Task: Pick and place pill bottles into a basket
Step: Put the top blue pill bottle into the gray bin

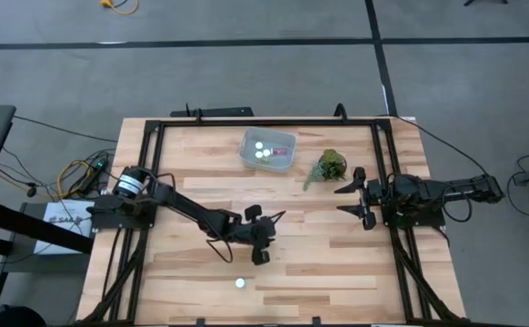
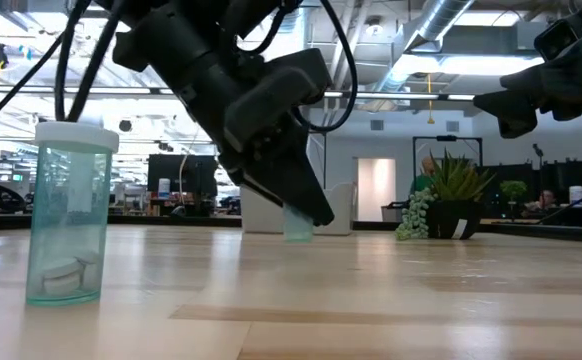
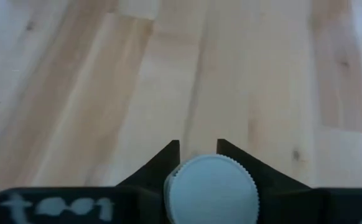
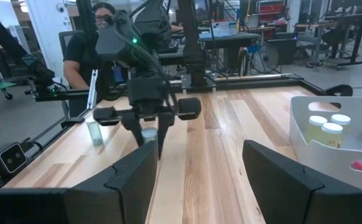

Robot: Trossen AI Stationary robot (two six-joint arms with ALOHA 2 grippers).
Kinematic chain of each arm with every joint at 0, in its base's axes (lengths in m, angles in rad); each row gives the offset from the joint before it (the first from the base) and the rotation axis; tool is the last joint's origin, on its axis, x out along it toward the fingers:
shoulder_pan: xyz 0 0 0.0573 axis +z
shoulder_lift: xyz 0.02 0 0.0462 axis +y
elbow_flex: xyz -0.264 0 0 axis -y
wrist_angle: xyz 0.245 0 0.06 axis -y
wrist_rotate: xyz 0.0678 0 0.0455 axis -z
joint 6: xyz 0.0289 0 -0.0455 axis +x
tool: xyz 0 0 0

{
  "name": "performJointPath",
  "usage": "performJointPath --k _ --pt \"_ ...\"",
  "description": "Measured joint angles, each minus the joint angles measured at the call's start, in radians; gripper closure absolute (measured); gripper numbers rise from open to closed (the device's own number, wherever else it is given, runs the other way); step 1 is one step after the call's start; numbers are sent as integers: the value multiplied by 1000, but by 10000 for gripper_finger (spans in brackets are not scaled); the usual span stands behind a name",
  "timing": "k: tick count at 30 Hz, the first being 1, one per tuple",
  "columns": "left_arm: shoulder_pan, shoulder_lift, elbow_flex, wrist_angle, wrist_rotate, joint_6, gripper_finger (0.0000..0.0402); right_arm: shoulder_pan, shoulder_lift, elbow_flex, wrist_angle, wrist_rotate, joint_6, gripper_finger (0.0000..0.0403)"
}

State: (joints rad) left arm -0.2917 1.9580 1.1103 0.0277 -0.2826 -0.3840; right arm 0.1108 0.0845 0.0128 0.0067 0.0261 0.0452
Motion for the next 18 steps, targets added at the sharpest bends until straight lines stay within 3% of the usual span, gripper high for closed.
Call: performJointPath --k 13,18 --pt "44 -10 14 52 -82 73 314 0 0 0 0 0 0 172" --pt "45 -82 14 17 -185 119 314 0 0 0 0 0 0 172"
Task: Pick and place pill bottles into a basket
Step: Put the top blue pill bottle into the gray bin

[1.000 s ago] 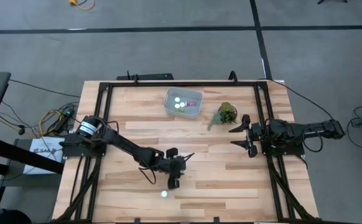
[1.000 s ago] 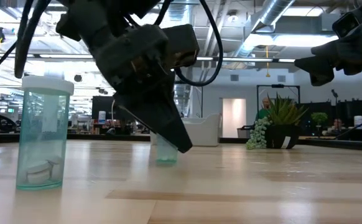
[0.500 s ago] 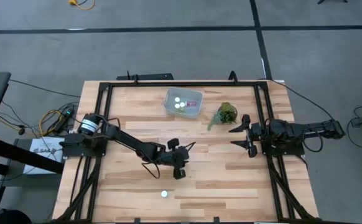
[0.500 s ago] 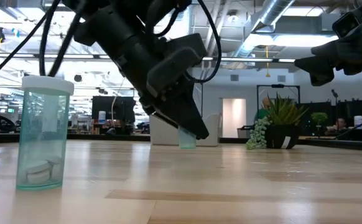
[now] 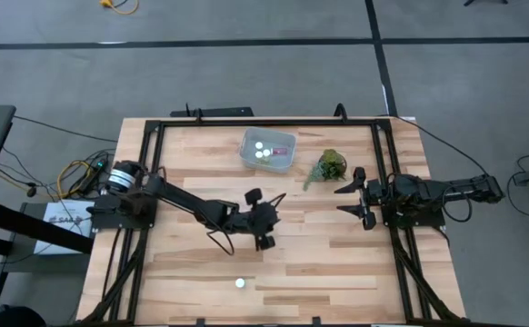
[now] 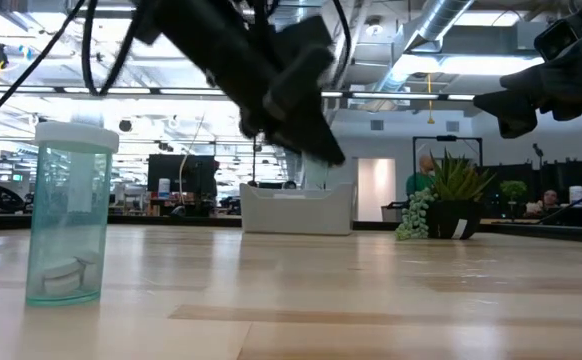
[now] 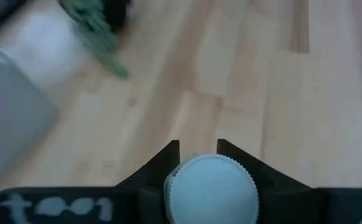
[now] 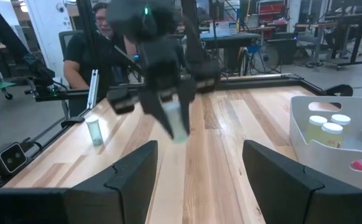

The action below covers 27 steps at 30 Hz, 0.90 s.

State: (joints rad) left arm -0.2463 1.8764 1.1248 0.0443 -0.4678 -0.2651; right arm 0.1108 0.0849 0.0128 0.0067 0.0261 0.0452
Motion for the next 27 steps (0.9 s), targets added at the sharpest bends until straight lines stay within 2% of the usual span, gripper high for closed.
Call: performJointPath --k 5,10,16,22,27 --pt "12 -66 1 -20 -28 119 314 0 0 0 0 0 0 172" --pt "76 -82 1 -40 -29 146 313 0 0 0 0 0 0 172" --pt "175 -82 0 -16 53 167 313 0 0 0 0 0 0 172" --pt "292 -82 0 76 75 183 313 0 0 0 0 0 0 172" --pt "397 -82 0 124 200 177 313 0 0 0 0 0 0 172"
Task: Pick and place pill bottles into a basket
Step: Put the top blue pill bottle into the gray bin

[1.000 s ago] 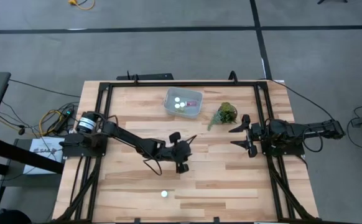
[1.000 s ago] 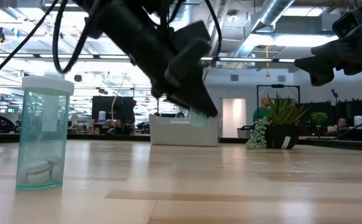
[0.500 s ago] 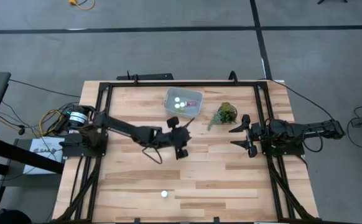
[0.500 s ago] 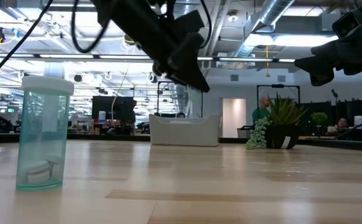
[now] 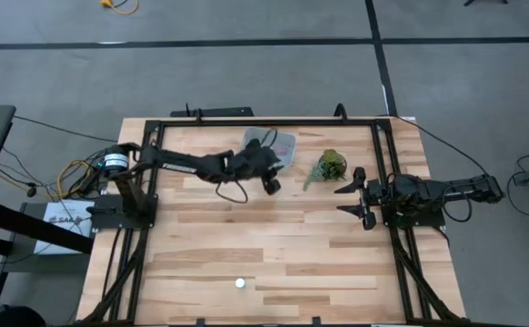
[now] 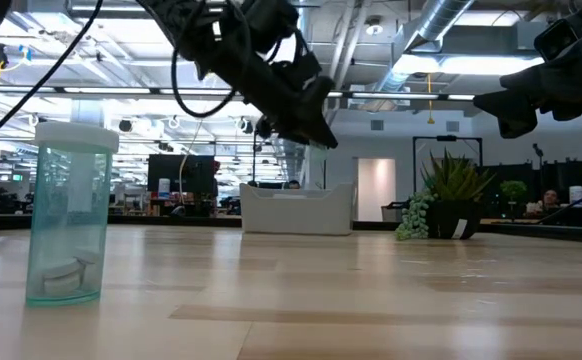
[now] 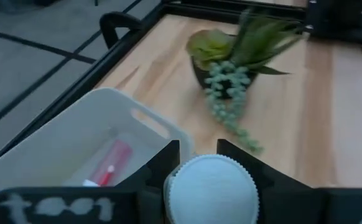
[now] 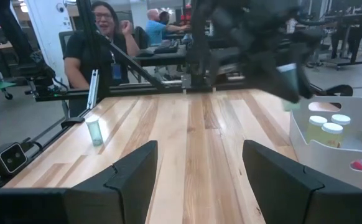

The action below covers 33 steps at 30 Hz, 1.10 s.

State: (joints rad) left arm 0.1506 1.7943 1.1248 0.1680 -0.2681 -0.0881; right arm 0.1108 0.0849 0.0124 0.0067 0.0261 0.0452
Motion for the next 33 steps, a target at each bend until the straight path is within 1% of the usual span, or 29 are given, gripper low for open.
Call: performJointPath --k 3,7,10,13,19,25,33 --pt "49 0 0 0 45 -2 313 0 0 0 0 0 0 172" --pt "95 3 0 -8 80 -1 313 0 0 0 0 0 0 172" --pt "115 27 0 -21 89 -5 313 0 0 0 0 0 0 172" --pt "121 65 0 -10 125 -6 313 0 0 0 0 0 0 172" --pt "121 122 45 -13 116 0 313 0 0 0 0 0 0 172" --pt "126 124 72 -29 96 36 313 0 0 0 0 0 0 172" --pt "140 124 74 -57 122 39 313 0 0 0 0 0 0 172"
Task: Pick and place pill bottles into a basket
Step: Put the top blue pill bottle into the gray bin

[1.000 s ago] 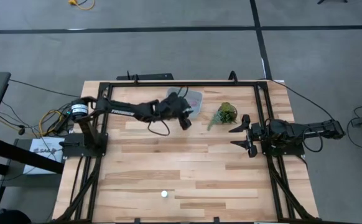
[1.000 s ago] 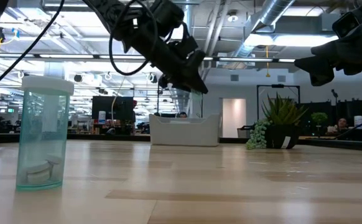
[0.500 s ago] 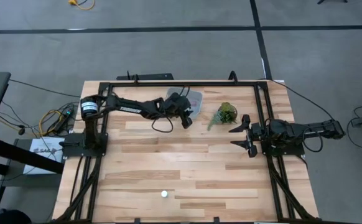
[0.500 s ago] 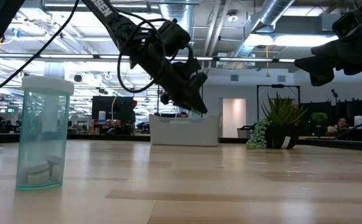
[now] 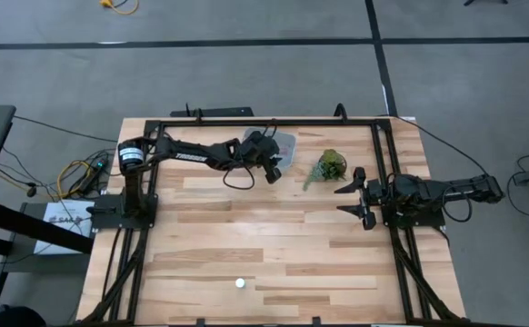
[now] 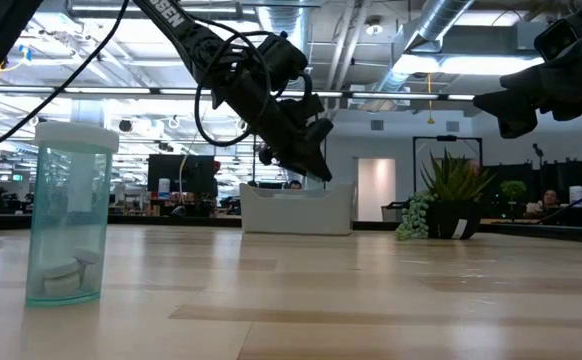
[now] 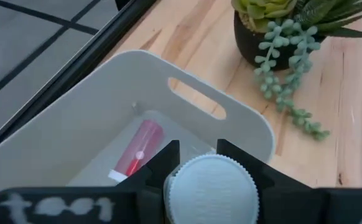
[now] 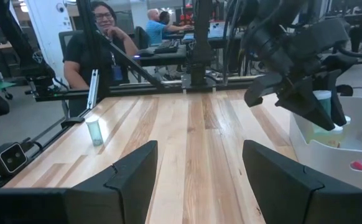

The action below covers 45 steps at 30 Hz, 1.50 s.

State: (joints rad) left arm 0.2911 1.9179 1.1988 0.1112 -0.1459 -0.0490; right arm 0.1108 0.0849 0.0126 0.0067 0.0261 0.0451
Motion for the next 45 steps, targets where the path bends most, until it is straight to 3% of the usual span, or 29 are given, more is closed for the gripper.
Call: performJointPath --k 9,27,36,45 --pt "9 0 0 -1 4 26 313 0 0 0 0 0 0 172" --pt "12 66 5 26 4 -65 313 0 0 0 -1 -1 0 172" --pt "12 66 5 30 62 -67 313 0 0 0 0 0 0 172" --pt "19 66 5 30 36 -77 267 0 0 0 0 0 0 172"
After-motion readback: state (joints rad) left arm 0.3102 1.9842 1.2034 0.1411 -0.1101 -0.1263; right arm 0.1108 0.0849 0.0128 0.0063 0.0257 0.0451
